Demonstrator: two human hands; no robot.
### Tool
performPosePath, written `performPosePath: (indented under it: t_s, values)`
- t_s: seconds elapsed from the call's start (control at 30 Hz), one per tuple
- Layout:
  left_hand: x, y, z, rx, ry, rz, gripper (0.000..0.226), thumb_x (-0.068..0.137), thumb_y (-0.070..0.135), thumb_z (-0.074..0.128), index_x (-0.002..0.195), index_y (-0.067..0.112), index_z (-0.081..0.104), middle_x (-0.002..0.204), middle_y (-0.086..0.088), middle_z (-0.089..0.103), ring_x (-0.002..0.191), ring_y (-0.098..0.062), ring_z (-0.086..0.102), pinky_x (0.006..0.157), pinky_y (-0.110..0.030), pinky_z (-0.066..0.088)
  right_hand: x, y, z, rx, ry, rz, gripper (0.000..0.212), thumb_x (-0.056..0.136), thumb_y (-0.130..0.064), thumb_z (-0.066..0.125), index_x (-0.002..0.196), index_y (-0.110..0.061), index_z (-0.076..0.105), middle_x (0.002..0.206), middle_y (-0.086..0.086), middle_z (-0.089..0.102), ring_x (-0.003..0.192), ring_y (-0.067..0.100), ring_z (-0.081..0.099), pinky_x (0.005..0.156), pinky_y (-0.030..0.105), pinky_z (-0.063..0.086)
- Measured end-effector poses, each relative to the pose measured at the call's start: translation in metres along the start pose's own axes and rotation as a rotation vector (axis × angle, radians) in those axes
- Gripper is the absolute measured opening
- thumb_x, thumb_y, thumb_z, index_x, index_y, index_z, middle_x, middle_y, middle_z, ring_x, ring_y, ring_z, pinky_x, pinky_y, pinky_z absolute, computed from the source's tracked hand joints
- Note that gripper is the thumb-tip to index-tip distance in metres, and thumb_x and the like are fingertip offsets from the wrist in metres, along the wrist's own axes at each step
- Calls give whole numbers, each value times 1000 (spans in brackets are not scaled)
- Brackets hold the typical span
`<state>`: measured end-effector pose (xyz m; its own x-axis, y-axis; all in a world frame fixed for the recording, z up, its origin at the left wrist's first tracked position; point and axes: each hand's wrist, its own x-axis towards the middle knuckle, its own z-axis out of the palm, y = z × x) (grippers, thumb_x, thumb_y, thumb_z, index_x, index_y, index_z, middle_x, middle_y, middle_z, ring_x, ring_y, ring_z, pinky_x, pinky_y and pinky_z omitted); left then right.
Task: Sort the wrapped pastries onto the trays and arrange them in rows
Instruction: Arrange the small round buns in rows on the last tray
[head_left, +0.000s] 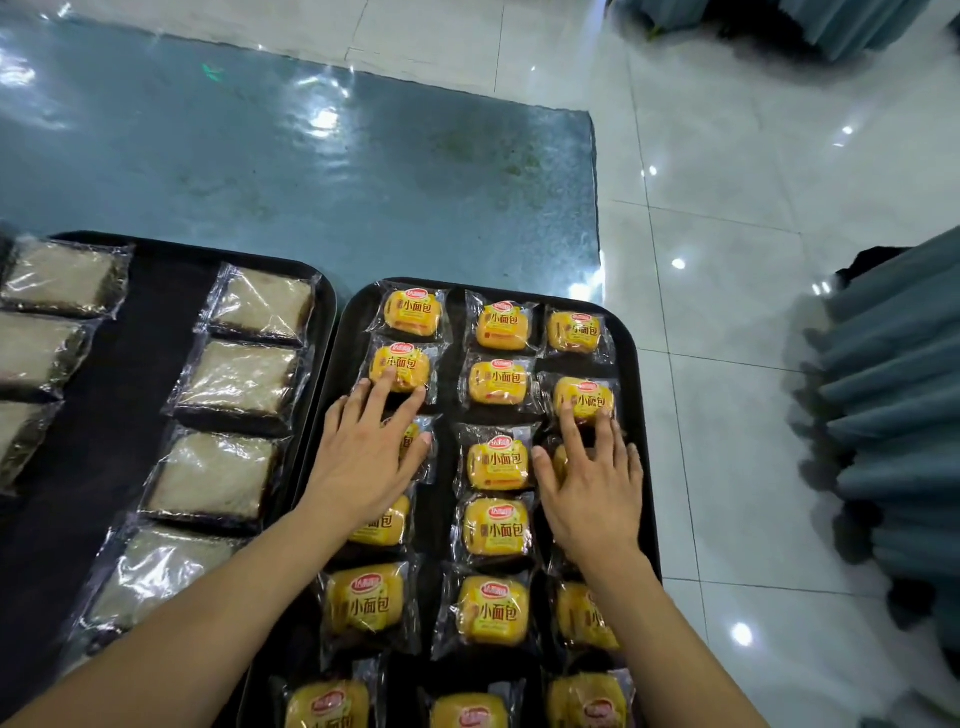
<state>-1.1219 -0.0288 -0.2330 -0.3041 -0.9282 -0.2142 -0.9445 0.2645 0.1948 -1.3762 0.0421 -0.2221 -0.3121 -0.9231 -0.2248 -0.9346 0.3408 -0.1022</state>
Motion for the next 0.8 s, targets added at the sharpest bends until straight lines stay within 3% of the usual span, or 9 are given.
performPosePath:
  t_s: [0.17,0.27,0.33,0.4,0.5,0.6,0.8]
  values:
    - [-2,-3,0,3,21,12,64,99,62,12,158,39,18,168,-5,10,152,-32,17,121,-52,17,15,-4,-5,-11,-42,8,71,99,-72,14,160,-43,-6,171,10,2,158,28,3,126,55,1]
    - [-15,0,-5,-14,71,23,59,102,56,21,157,36,22,167,-7,14,151,-32,20,121,-52,20,14,-5,-10,-32,-15,30,70,99,-69,18,161,-41,0,170,11,11,156,29,11,125,58,2]
    - [-35,5,-5,-36,113,41,55,105,47,32,157,32,25,166,-8,16,151,-31,20,121,-51,21,2,-13,-15,25,117,-49,65,102,-62,26,161,-37,13,166,10,25,153,30,23,125,54,9]
    - [-60,10,1,-32,123,70,56,103,40,40,157,31,26,166,-7,18,152,-30,18,122,-49,21,-15,-29,-11,78,158,-248,60,105,-55,33,160,-36,21,164,8,30,151,28,27,125,47,9]
    - [-86,9,17,-1,41,84,60,102,44,37,159,34,18,168,-4,8,155,-27,2,124,-50,18,-42,-46,11,38,64,-423,60,106,-55,30,161,-37,14,169,7,18,157,24,12,126,42,5]
    - [-89,4,25,33,-5,82,63,103,50,31,159,37,8,169,1,-6,154,-22,-13,125,-48,11,-53,-49,28,35,-5,-356,64,106,-57,23,162,-37,-1,171,5,-4,157,21,-13,128,42,3]
    - [-80,-3,18,68,-5,114,65,98,57,22,159,37,12,169,2,-5,155,-24,-8,125,-46,8,-49,-67,31,55,17,-260,69,106,-56,26,163,-32,-4,170,6,-10,156,23,-13,127,42,1]
